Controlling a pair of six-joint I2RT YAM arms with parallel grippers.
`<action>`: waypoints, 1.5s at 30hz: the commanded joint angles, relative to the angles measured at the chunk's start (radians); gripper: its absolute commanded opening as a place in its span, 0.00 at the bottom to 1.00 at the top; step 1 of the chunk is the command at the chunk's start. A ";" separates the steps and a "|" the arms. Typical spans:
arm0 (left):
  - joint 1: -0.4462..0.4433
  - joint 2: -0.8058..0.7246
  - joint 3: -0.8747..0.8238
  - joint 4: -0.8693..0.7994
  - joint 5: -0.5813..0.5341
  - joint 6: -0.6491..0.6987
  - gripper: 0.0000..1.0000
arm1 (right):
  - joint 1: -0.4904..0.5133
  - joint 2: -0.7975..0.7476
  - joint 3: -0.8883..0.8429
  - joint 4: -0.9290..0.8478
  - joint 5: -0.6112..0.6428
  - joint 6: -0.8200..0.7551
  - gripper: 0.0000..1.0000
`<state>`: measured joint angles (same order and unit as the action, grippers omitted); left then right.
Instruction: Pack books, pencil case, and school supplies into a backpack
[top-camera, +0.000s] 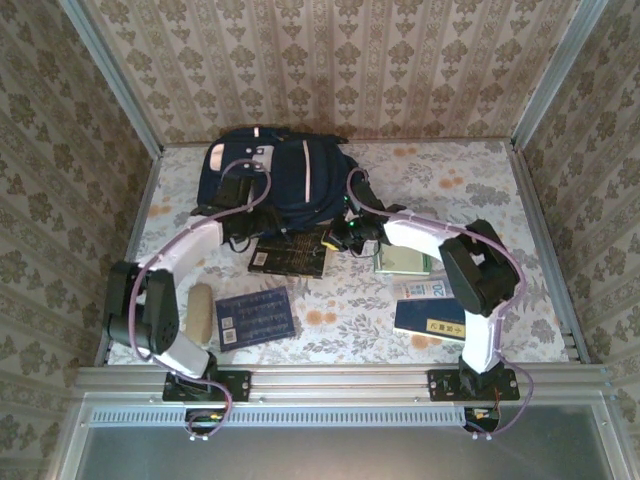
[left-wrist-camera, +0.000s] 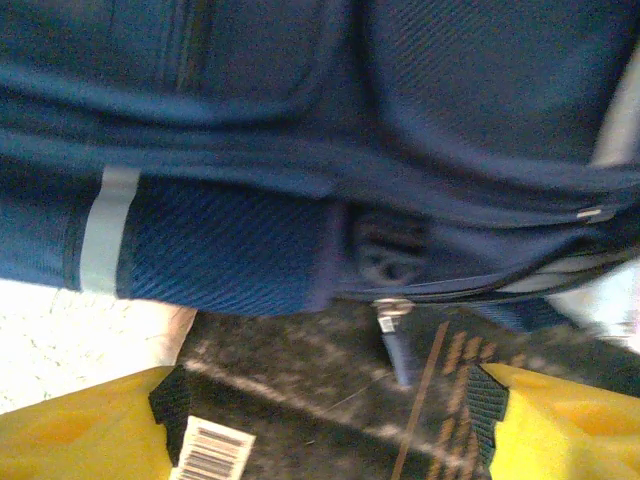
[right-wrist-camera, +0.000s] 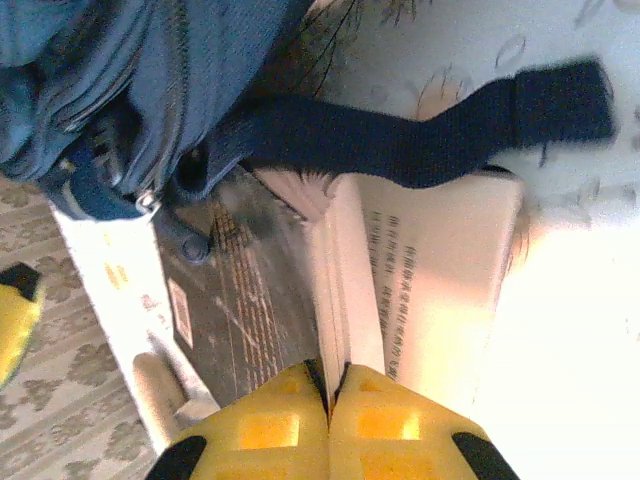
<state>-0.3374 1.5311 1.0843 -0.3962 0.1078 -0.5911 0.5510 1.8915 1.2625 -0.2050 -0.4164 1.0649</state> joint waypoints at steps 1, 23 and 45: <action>-0.034 -0.065 0.067 -0.087 -0.002 0.121 0.79 | 0.004 -0.115 -0.014 -0.093 -0.016 0.119 0.00; -0.649 -0.518 -0.347 0.206 -0.228 1.171 0.89 | -0.068 -0.357 -0.142 -0.181 0.009 0.281 0.00; -0.713 -0.171 -0.464 0.630 -0.438 1.280 0.72 | -0.069 -0.392 -0.198 -0.071 -0.032 0.355 0.00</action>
<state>-1.0401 1.3285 0.6304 0.1398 -0.2760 0.6598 0.4866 1.5391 1.0718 -0.3107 -0.4133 1.3575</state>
